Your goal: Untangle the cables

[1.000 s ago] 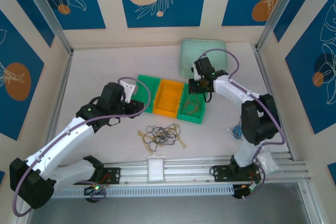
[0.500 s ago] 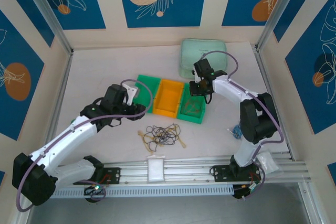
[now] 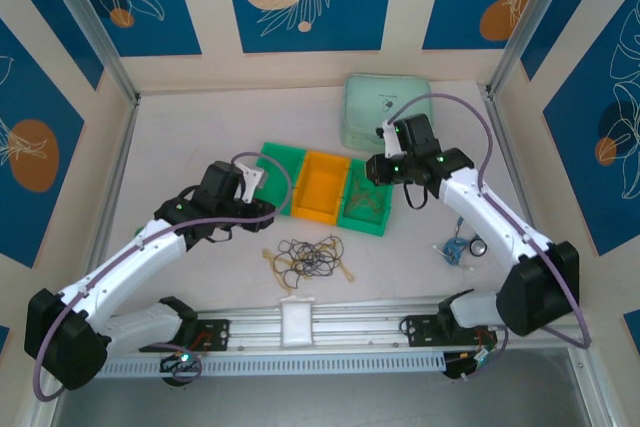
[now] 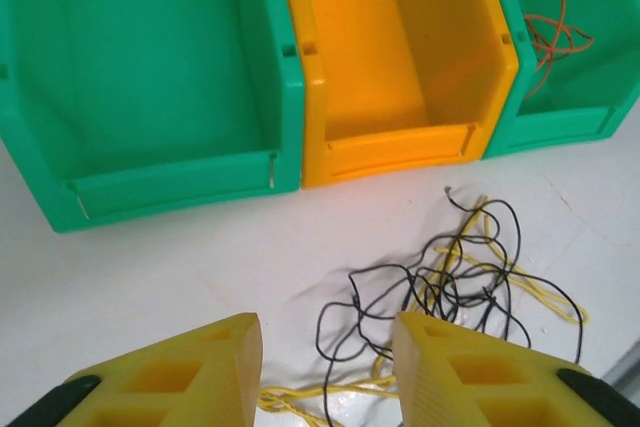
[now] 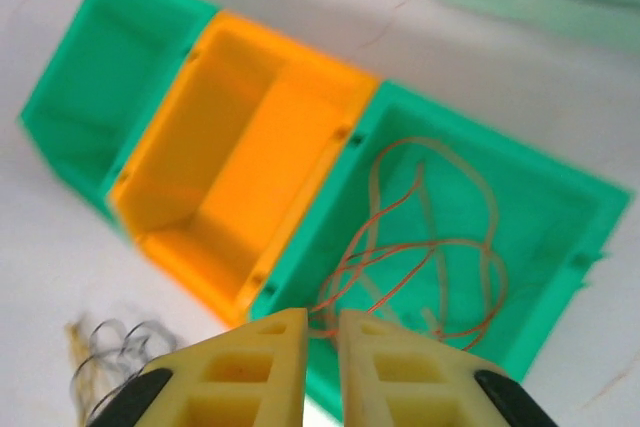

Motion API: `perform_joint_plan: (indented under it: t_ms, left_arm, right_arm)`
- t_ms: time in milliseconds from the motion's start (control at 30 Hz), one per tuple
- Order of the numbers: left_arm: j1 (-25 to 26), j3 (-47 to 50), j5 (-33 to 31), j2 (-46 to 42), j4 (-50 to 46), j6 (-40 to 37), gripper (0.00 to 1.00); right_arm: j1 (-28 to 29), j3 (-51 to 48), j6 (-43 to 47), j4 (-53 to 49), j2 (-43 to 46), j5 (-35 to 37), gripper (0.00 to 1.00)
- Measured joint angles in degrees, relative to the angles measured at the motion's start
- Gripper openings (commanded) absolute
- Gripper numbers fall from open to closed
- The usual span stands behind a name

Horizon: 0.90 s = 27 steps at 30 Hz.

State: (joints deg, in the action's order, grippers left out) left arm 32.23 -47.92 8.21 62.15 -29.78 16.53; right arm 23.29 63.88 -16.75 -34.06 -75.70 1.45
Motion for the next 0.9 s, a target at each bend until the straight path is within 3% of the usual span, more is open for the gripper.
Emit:
perform_joint_plan:
  t_ms: [167,300,567,667,900]
  left_arm:
    - [-0.02,0.15,5.40,1.77,-2.23,2.40,0.28]
    - [0.50,1.81,9.55,3.13,-2.58,4.33,0.27]
    - [0.96,5.55,6.05,5.97,-5.57,9.27,0.25]
    - [0.85,6.29,5.22,7.96,-5.38,10.56,0.35]
    - [0.76,7.15,5.25,10.91,-3.23,11.78,0.35]
  right_arm:
    - [4.90,-8.57,-1.84,-0.66,5.81,-5.86,0.16]
    - [8.02,-13.64,-5.03,-0.66,7.72,-7.61,0.15]
    - [13.22,-16.15,-9.51,0.79,7.28,-8.37,0.15]
    - [14.67,-16.15,-9.94,1.31,5.92,-8.35,0.15]
    - [18.01,-15.61,-12.00,3.06,2.71,-8.35,0.18]
